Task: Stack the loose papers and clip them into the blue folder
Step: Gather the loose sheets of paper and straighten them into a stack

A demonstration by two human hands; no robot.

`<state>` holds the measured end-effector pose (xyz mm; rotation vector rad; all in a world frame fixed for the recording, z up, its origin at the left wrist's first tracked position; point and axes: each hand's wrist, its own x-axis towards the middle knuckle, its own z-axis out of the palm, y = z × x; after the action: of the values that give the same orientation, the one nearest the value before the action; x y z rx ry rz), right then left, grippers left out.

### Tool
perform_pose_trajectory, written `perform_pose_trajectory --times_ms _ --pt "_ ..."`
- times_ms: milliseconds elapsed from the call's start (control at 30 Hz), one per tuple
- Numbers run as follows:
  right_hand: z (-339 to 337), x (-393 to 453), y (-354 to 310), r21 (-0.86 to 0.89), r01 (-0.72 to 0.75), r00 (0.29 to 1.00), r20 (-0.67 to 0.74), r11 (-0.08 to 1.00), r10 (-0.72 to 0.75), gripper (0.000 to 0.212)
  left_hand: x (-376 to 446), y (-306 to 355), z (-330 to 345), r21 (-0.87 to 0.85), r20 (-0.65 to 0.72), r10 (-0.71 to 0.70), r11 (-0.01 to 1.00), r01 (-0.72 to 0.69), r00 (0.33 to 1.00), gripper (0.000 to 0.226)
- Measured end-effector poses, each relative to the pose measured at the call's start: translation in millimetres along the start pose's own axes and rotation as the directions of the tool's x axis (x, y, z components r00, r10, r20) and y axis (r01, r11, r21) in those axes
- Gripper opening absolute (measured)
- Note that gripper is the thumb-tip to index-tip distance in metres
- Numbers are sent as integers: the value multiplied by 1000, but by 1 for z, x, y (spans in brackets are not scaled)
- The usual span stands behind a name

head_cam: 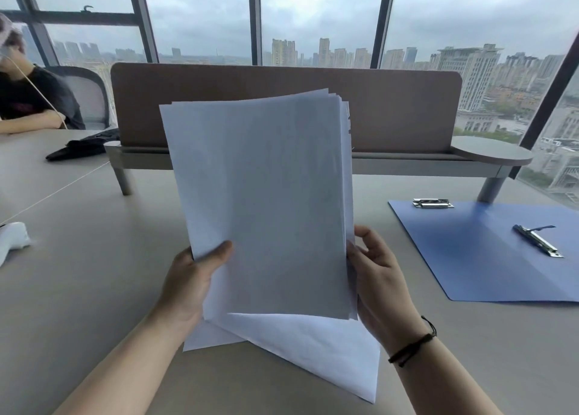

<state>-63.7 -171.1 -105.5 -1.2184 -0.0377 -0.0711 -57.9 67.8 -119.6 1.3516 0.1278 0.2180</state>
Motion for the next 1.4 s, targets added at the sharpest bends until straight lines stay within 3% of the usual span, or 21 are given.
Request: perform_pose_trajectory --times_ms 100,200,267,333,433,567,733,900,933,1067,1300,1400 --pt "0 -1 0 21 0 1000 13 1000 -1 26 -4 2 4 0 -14 105 995 -105 994 21" --pt "-2 -2 -1 4 53 992 116 999 -54 28 -8 5 6 153 -44 271 953 -261 962 19" --pt "-3 -1 3 -59 71 989 132 996 -63 24 -8 5 5 184 -18 378 911 -369 926 33" --pt "-5 0 9 -78 64 994 94 995 -57 19 -6 3 6 107 23 412 905 -412 911 62" --pt "-6 1 14 -65 51 994 95 997 -44 20 -3 1 5 -18 31 363 932 -362 931 74" --pt "-5 1 17 -51 42 994 103 998 -37 22 0 -2 -3 8 48 226 974 -227 973 36" --pt "-1 -2 17 -68 104 991 96 992 -98 16 -4 0 -2 -26 42 199 980 -198 979 24" --pt "-1 -3 16 -111 89 988 138 990 -73 18 -9 6 1 -95 168 142 987 -127 975 59" --pt "-2 -3 18 -132 58 988 149 990 -38 19 -9 4 1 -83 181 108 992 -94 977 57" --pt "-3 0 28 -236 9 992 127 972 22 15 -7 -4 3 13 160 -3 1000 1 987 14" --pt "-3 4 32 -447 83 994 95 891 -45 22 -3 -10 0 230 155 92 965 -127 984 17" --pt "-8 5 24 -652 133 980 199 746 -1 19 0 -10 0 221 56 127 966 -136 990 19"
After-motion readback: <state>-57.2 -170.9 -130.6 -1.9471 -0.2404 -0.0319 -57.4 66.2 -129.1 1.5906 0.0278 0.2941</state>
